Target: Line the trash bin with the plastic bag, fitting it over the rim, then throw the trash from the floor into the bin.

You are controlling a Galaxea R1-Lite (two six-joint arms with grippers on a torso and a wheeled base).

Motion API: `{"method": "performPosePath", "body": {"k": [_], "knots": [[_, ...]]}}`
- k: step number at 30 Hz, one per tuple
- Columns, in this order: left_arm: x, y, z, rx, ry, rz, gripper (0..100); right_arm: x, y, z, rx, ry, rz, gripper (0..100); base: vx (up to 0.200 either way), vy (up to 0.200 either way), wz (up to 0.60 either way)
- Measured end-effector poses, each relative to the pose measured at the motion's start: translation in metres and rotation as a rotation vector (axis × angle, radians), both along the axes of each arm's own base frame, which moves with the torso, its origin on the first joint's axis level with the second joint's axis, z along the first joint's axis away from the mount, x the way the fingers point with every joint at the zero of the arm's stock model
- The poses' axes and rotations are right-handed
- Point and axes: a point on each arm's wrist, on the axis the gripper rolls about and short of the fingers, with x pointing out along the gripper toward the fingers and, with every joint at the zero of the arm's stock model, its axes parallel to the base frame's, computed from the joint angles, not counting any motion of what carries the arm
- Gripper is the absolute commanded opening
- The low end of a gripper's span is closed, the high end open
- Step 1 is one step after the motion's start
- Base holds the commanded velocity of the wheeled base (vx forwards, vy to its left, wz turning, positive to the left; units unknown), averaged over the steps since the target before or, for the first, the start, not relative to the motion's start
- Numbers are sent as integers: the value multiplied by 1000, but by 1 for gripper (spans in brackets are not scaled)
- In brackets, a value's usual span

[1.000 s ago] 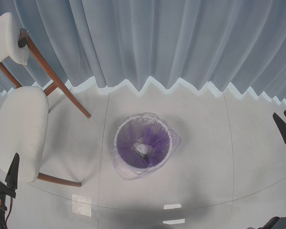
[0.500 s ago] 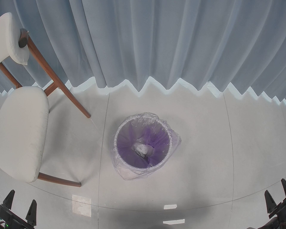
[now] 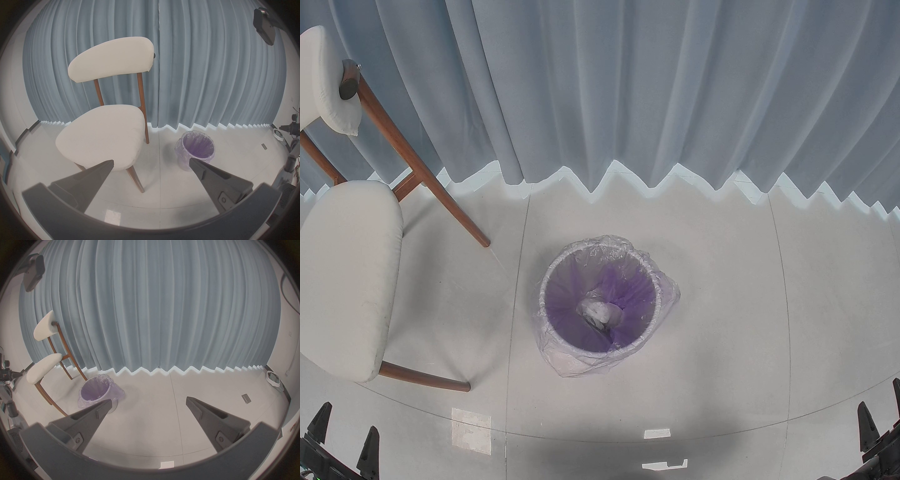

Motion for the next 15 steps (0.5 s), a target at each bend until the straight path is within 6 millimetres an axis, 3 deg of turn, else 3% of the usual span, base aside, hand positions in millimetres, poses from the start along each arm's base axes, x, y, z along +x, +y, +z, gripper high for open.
{"method": "performPosePath", "body": {"k": [15], "knots": [[0,0,0,0,-5,0,100,0,0,0,-1,-8,0,100,0,0,0]]}}
